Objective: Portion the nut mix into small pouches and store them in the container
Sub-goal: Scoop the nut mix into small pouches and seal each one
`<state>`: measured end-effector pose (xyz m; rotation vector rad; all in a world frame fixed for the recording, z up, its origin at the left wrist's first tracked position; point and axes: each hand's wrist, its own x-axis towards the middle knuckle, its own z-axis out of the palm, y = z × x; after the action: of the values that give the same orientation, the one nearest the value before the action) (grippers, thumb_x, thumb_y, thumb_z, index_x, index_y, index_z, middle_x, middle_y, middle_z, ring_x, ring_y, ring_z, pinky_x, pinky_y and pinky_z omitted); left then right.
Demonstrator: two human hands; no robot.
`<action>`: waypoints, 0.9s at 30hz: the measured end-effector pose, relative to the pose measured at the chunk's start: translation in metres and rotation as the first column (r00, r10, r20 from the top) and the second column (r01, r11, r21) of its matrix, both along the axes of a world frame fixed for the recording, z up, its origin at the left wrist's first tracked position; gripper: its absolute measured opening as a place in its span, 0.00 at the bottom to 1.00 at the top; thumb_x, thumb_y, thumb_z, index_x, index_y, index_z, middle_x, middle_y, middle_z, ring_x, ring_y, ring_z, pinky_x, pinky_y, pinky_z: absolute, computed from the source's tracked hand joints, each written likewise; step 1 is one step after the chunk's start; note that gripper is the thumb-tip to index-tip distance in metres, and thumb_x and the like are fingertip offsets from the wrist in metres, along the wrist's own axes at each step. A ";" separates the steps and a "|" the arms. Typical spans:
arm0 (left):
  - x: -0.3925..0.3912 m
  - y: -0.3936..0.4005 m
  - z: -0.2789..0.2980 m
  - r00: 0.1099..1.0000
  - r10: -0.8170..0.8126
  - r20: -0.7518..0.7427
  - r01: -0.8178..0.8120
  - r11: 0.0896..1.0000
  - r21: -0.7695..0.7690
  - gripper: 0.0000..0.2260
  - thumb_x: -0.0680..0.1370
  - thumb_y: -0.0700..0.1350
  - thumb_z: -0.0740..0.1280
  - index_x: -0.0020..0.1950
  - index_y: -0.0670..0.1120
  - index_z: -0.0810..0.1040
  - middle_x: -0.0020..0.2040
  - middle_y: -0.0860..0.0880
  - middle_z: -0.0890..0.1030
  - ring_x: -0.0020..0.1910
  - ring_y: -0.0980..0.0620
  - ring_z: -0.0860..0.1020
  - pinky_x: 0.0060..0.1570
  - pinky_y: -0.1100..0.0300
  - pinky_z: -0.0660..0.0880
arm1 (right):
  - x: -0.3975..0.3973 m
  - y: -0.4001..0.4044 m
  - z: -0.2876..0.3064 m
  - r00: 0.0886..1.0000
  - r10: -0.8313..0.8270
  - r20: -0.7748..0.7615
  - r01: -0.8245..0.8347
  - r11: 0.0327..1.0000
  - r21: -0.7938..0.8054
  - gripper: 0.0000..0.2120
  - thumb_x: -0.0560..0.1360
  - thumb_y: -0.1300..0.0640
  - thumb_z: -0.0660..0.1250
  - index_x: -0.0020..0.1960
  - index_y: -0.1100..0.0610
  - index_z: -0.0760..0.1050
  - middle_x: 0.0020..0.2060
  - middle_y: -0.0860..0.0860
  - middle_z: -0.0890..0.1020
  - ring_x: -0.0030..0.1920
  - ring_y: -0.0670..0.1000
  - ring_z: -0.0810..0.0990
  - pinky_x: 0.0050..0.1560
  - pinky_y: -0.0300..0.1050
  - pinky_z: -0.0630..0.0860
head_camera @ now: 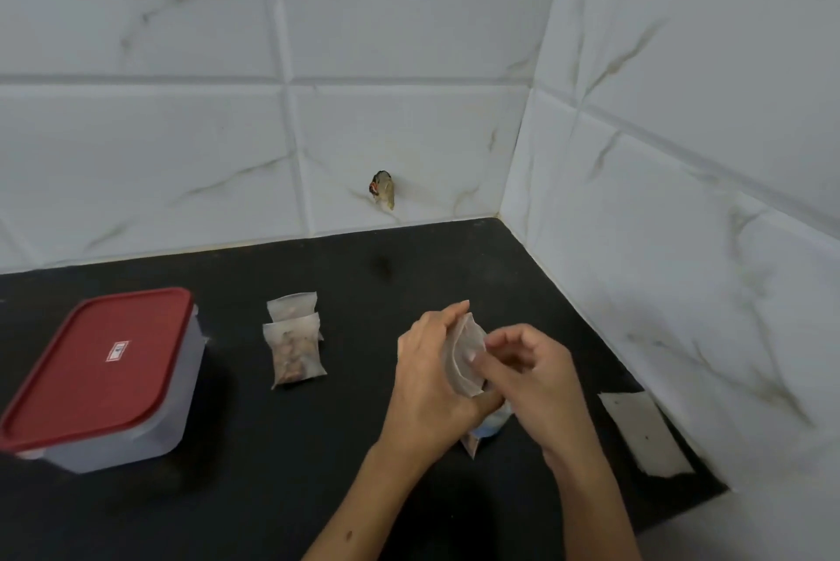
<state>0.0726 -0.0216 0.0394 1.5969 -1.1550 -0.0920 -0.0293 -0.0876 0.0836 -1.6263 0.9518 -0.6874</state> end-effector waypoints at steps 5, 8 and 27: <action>0.006 0.007 -0.009 0.982 -0.005 0.191 -0.007 0.998 0.063 0.32 0.64 0.52 0.71 0.67 0.50 0.68 0.54 0.55 0.74 0.52 0.60 0.72 0.54 0.64 0.71 | 0.002 0.007 -0.006 0.984 -0.079 -0.160 0.025 0.949 -0.315 0.07 0.71 0.62 0.72 0.42 0.53 0.75 0.36 0.46 0.81 0.39 0.42 0.80 0.39 0.35 0.76; 0.015 0.011 -0.015 0.979 -0.053 0.197 0.034 0.995 0.098 0.28 0.64 0.52 0.69 0.64 0.49 0.71 0.53 0.53 0.73 0.49 0.55 0.74 0.46 0.60 0.76 | 0.001 0.008 -0.010 0.968 -0.133 -0.215 0.020 0.888 -0.460 0.07 0.73 0.64 0.69 0.41 0.53 0.76 0.39 0.45 0.80 0.41 0.42 0.79 0.43 0.36 0.76; 0.012 0.011 -0.031 0.959 0.186 -0.214 -0.167 0.981 0.103 0.22 0.70 0.43 0.75 0.57 0.57 0.69 0.51 0.60 0.77 0.53 0.68 0.75 0.49 0.75 0.71 | -0.011 -0.030 -0.044 0.797 -0.275 -0.537 0.172 0.957 -0.234 0.22 0.75 0.45 0.65 0.66 0.53 0.70 0.59 0.52 0.77 0.57 0.51 0.76 0.49 0.42 0.70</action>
<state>0.0842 -0.0108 0.0082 1.7094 -0.8409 -0.1994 -0.0403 -0.1177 0.0400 -1.9418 1.5760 -0.4502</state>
